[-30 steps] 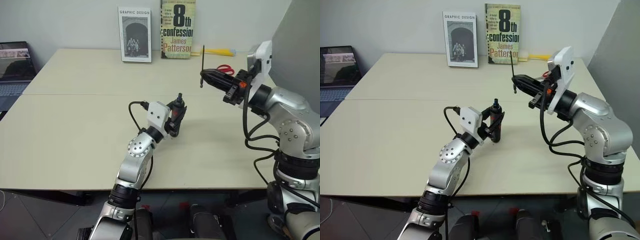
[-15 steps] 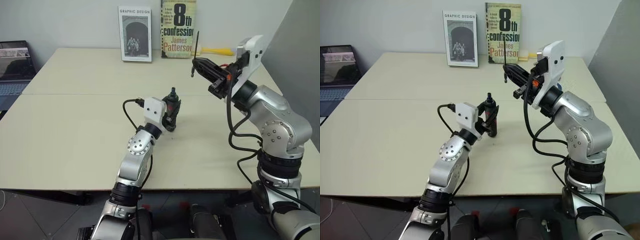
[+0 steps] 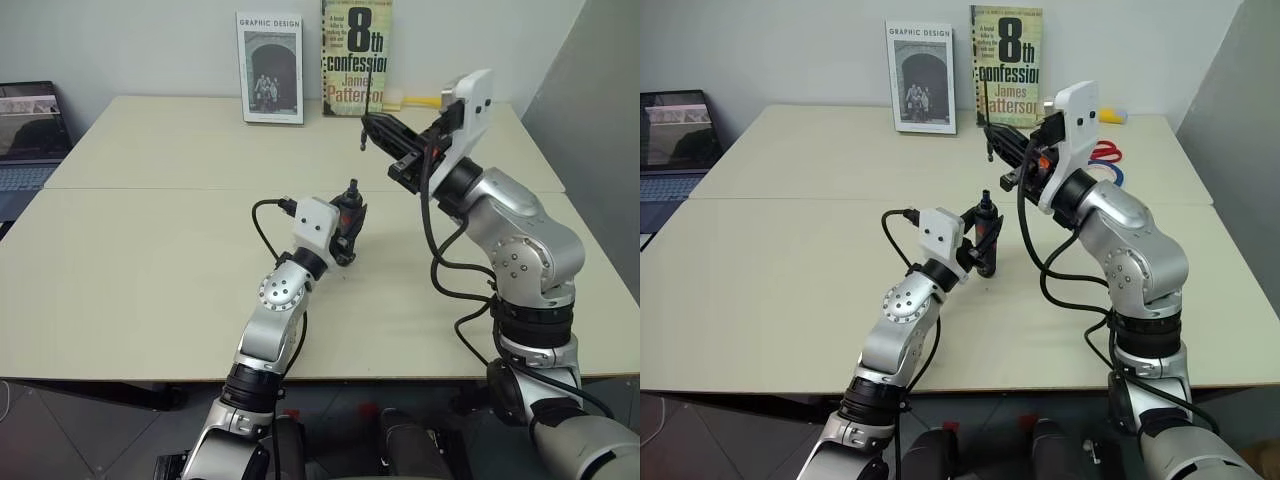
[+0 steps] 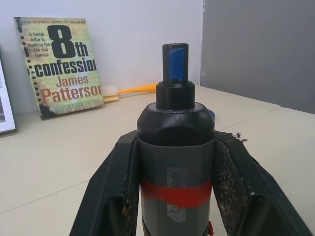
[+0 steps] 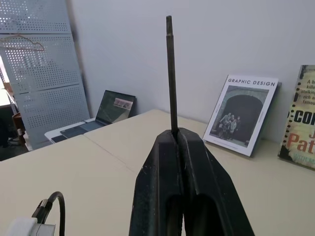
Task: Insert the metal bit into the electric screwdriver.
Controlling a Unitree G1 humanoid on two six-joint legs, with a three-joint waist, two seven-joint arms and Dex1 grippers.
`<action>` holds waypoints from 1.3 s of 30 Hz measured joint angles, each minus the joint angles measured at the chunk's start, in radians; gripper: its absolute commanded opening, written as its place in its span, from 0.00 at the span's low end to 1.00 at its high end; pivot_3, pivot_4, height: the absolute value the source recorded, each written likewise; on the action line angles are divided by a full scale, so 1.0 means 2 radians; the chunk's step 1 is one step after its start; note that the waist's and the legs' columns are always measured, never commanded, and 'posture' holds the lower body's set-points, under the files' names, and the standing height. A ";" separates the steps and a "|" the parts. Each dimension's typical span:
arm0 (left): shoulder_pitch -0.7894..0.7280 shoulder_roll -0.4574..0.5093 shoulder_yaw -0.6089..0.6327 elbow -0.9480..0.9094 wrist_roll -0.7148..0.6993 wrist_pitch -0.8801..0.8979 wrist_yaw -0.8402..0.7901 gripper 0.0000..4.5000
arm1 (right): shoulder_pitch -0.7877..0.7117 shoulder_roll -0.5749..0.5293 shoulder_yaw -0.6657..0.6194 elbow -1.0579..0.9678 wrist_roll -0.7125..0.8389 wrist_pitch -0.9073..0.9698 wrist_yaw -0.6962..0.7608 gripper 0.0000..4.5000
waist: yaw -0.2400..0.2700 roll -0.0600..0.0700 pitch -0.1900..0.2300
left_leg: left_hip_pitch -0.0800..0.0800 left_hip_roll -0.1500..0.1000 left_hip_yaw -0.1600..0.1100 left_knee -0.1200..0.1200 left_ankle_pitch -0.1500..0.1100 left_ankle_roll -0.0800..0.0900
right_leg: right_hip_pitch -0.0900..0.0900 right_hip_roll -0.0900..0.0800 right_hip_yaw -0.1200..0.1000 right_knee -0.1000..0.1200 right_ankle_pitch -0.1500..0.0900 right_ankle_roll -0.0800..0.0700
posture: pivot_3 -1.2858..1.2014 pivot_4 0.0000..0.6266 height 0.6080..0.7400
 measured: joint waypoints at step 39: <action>-0.001 0.013 0.000 -0.001 0.001 0.000 -0.009 0.37 | -0.023 -0.041 0.020 0.131 0.006 -0.068 0.176 0.00 | -0.001 0.000 0.000 | 0.000 0.000 0.000 -0.001 0.000 0.000 | 0.000 0.000 0.000 0.000 -0.001 -0.001 | 0.52 0.24 1.00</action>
